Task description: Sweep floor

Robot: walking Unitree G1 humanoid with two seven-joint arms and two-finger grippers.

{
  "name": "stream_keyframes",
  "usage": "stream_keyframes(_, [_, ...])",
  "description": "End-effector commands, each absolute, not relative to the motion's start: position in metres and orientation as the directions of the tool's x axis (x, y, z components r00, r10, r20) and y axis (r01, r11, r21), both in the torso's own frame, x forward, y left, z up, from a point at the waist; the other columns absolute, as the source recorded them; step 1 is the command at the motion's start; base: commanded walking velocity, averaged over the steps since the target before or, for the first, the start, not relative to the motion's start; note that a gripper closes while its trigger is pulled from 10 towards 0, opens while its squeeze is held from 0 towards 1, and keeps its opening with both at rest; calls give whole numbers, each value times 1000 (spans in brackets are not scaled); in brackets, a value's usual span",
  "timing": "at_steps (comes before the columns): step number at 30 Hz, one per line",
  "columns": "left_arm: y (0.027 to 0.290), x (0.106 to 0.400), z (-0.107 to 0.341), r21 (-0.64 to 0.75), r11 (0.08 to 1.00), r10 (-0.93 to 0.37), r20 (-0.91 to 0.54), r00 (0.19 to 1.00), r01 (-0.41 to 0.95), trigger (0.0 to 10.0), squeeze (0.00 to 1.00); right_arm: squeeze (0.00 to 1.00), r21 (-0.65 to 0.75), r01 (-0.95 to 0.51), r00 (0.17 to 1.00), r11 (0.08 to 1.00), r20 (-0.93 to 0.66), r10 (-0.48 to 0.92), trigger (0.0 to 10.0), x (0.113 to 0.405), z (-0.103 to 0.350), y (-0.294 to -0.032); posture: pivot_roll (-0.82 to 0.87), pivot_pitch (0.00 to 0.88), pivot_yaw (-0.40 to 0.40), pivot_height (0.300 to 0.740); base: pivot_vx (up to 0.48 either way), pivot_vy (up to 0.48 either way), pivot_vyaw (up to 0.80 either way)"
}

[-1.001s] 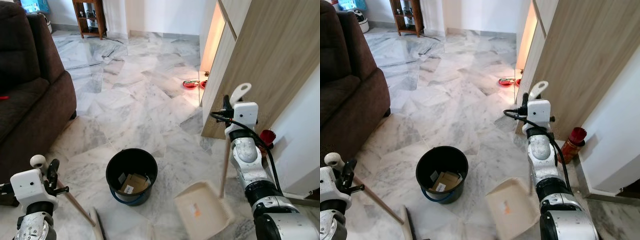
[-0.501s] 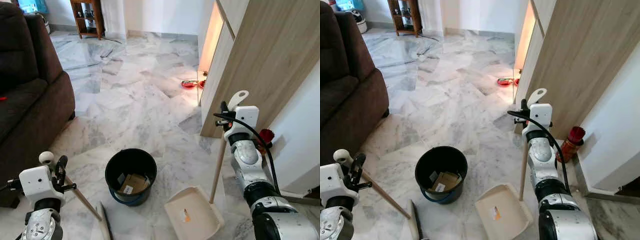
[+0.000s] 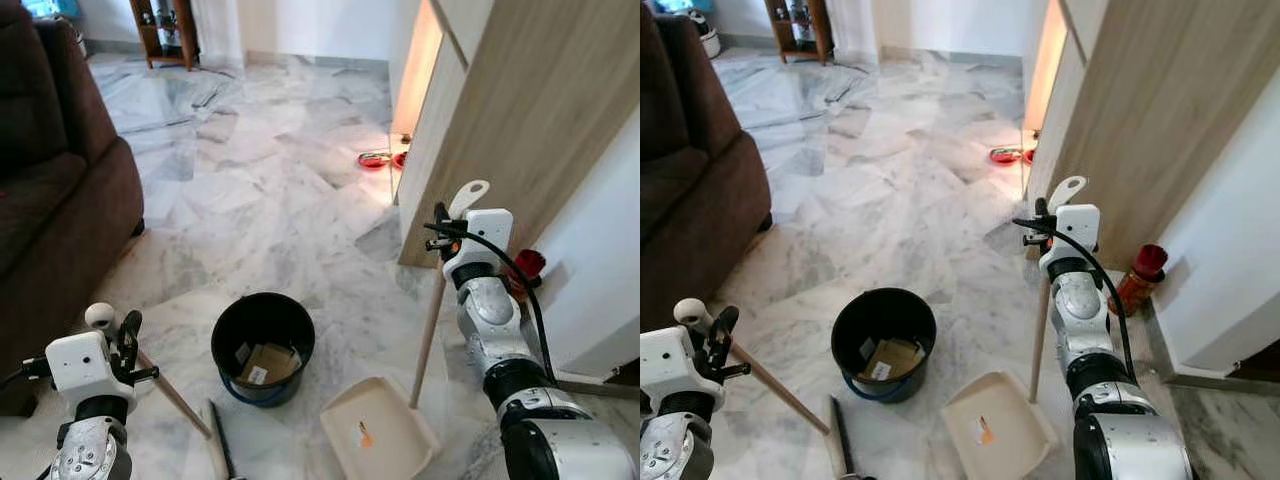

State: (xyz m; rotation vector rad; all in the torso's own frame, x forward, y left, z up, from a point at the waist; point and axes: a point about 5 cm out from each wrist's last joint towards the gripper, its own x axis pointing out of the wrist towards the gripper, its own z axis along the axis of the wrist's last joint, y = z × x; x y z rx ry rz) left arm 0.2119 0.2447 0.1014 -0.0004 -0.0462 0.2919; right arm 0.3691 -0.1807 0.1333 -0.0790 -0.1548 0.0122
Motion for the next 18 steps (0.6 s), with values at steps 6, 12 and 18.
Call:
stream_keyframes(6, [242,214,112,-6,962,274,81,958,-274,10000,0,0,-74,-15,986,997,163,27,10000,371,137,-181,166,113,-36,740,0,291,-533])
stream_keyframes(12, [243,214,112,-5,962,274,82,958,-274,10000,0,0,-71,-23,986,997,162,34,10000,372,138,-179,168,112,-34,740,0,294,0])
stream_keyframes(18, [243,215,112,-8,962,272,84,959,-273,10000,0,0,-65,-25,988,998,149,34,10000,372,136,-180,168,112,-34,740,0,296,0])
